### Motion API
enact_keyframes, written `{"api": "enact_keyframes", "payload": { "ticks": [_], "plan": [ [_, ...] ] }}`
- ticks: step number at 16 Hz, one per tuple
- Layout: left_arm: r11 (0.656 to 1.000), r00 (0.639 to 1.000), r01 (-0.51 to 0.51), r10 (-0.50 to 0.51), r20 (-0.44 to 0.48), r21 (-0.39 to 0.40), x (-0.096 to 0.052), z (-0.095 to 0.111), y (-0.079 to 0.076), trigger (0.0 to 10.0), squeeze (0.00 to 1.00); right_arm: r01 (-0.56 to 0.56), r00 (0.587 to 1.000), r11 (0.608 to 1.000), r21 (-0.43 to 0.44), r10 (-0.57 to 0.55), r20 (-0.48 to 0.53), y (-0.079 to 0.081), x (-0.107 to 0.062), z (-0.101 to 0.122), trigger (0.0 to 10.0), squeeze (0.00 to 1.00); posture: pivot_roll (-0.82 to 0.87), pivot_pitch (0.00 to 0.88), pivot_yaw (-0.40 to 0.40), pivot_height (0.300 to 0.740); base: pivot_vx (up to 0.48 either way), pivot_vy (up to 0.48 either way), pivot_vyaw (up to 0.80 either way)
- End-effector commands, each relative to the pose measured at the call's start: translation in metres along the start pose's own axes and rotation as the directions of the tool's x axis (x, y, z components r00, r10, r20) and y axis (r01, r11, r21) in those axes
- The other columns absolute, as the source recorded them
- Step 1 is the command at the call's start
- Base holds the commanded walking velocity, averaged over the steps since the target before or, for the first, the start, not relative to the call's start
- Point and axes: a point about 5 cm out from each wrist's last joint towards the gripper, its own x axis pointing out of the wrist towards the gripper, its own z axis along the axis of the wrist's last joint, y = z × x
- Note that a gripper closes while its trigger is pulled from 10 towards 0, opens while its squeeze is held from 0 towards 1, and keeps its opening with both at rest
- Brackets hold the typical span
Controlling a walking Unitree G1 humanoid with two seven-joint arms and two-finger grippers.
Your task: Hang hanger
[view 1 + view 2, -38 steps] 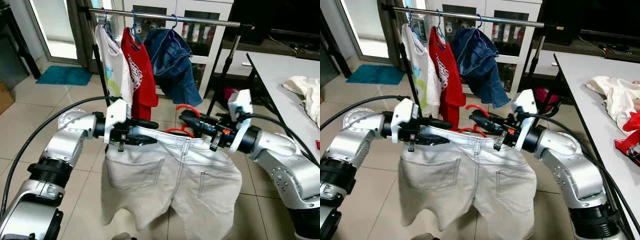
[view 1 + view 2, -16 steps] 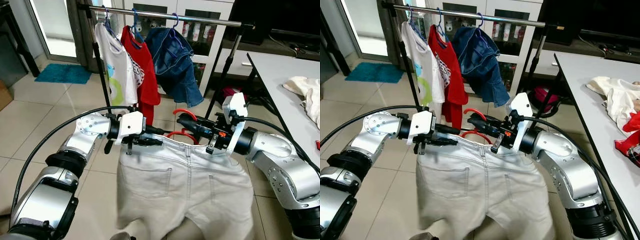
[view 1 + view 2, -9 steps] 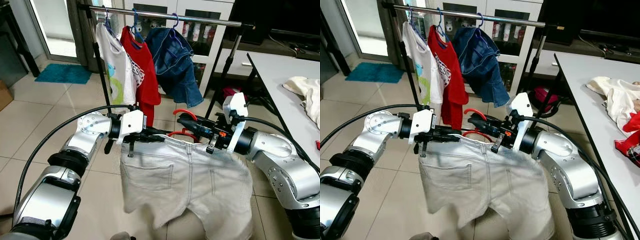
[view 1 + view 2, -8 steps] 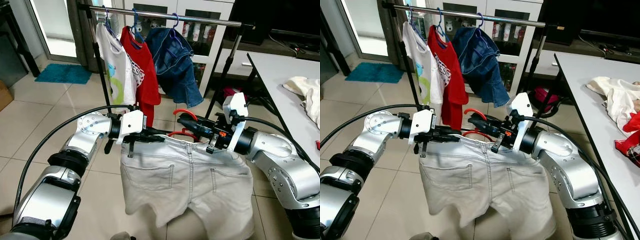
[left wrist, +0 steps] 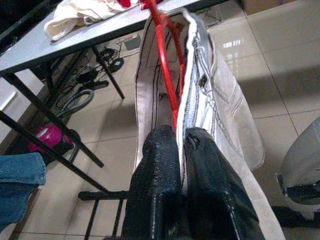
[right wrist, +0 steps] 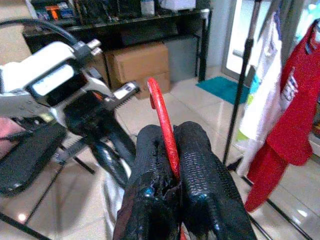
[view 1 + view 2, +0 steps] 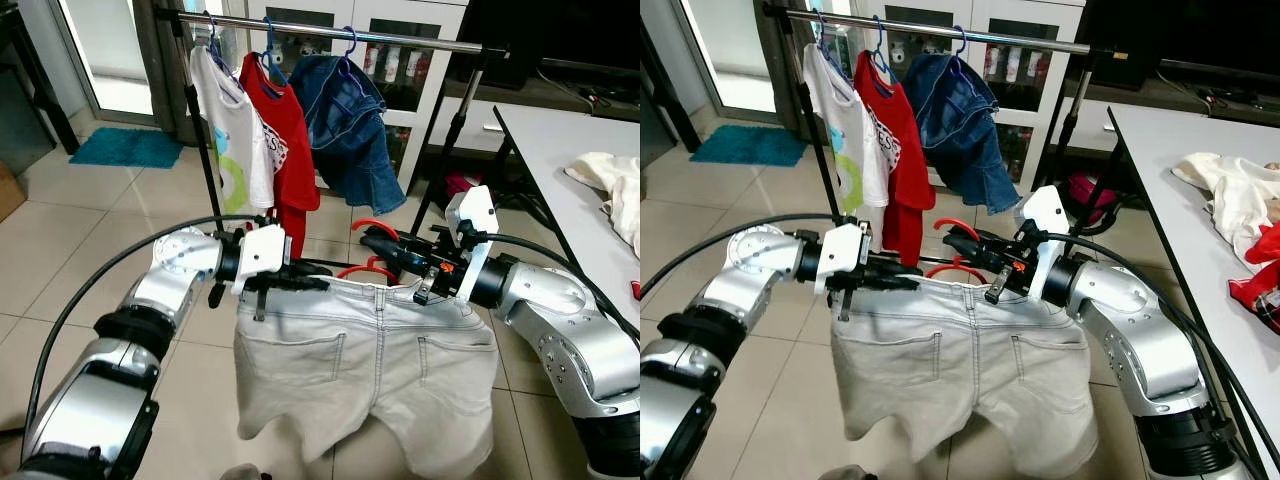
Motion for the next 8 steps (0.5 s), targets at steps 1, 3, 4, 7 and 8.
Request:
{"api": "enact_keyframes", "payload": {
  "ticks": [1,3,4,7,8],
  "plan": [
    [0.996,0.997,-0.036,0.030,0.077,0.076,-0.003,0.018,0.009,0.0,0.00,0.059,0.995,0.998,-0.026,-0.061,-0.083,-0.009,-0.005,-0.008,0.0,0.00,-0.12,0.000,-0.026,0.740,0.000,0.000,0.00],
    [0.995,0.996,-0.052,0.045,0.082,0.088,-0.005,0.020,0.011,0.0,0.00,0.031,0.990,0.998,-0.045,-0.037,-0.133,-0.005,-0.006,-0.016,0.0,0.00,-0.12,0.000,-0.029,0.740,0.000,0.000,0.00],
    [0.988,0.992,-0.099,0.089,0.085,0.117,-0.012,0.024,0.017,0.0,0.00,-0.015,0.980,0.999,-0.052,0.004,-0.199,0.003,-0.008,-0.027,0.0,0.00,-0.11,0.000,-0.034,0.740,0.000,0.000,0.00],
    [0.957,0.978,-0.204,0.188,0.092,0.206,-0.022,0.033,0.027,0.0,0.00,-0.055,0.964,0.996,-0.066,0.035,-0.264,0.011,-0.011,-0.040,0.0,0.00,-0.11,0.000,-0.035,0.740,0.000,0.000,0.00],
    [0.956,0.978,-0.207,0.195,0.075,0.207,-0.023,0.032,0.026,0.0,0.00,-0.051,0.966,0.997,-0.062,0.033,-0.257,0.011,-0.011,-0.040,0.0,0.00,-0.11,0.000,-0.036,0.740,0.000,0.000,0.00]
  ]
}}
